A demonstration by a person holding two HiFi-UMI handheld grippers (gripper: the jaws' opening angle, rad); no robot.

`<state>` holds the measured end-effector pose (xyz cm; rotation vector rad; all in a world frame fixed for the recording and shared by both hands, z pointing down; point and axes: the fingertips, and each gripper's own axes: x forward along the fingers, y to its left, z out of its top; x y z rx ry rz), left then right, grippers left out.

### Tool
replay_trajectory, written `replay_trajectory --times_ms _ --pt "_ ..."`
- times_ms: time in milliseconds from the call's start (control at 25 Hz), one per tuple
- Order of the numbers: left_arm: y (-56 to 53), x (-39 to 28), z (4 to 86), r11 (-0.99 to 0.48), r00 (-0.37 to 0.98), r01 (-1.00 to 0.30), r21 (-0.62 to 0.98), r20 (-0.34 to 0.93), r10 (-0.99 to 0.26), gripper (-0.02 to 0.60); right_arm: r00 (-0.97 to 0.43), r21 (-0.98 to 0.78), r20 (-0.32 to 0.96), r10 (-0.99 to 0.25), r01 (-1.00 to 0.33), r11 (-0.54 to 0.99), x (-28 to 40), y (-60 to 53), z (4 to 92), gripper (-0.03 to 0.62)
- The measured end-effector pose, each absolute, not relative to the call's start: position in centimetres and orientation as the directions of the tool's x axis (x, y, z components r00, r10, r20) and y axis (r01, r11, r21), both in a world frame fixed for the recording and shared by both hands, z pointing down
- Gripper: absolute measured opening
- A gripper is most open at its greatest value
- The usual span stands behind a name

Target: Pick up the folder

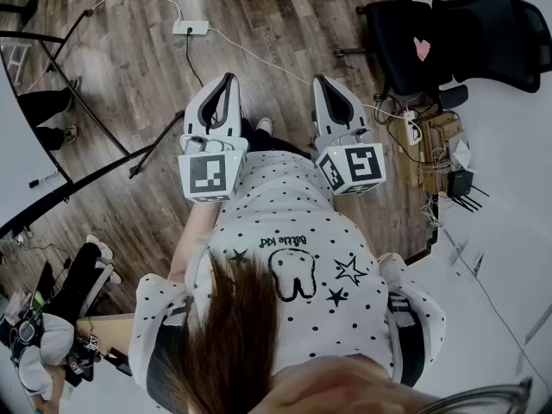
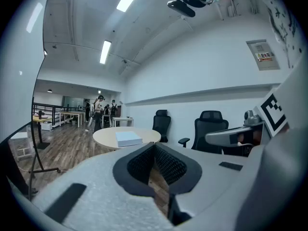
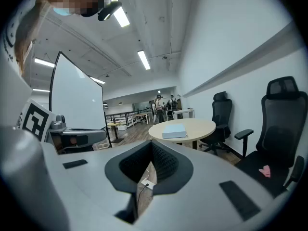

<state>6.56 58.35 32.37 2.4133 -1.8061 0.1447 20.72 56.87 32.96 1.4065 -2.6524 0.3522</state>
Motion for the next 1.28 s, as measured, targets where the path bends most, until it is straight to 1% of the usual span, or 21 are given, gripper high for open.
replay_trajectory --times_ms 480,600,800,960,1280 --pt "58.2 6.3 31.3 -0.252 0.254 -0.967 0.027 0.125 -0.959 0.021 -0.571 -0.153 0.210 -0.794 -0.821 0.550 21.2 57.1 32.9 0.006" --pt "58.2 6.1 31.5 -0.243 0.245 -0.970 0.034 0.134 -0.960 0.021 -0.572 -0.147 0.214 -0.792 -0.820 0.553 21.2 57.3 32.9 0.006" --pt "58.4 6.2 31.6 -0.254 0.256 -0.967 0.032 0.132 -0.958 0.020 -0.566 -0.130 0.229 -0.792 -0.824 0.552 21.4 57.4 33.1 0.006" --pt "58.4 6.3 31.6 -0.270 0.273 -0.962 0.042 0.133 -0.953 0.021 -0.564 -0.144 0.206 -0.800 -0.826 0.545 21.7 57.2 32.9 0.008" --pt "57.3 4.5 32.8 -0.297 0.307 -0.951 0.082 0.179 -0.935 0.021 -0.536 -0.141 0.237 -0.810 -0.844 0.518 20.7 55.8 33.5 0.008"
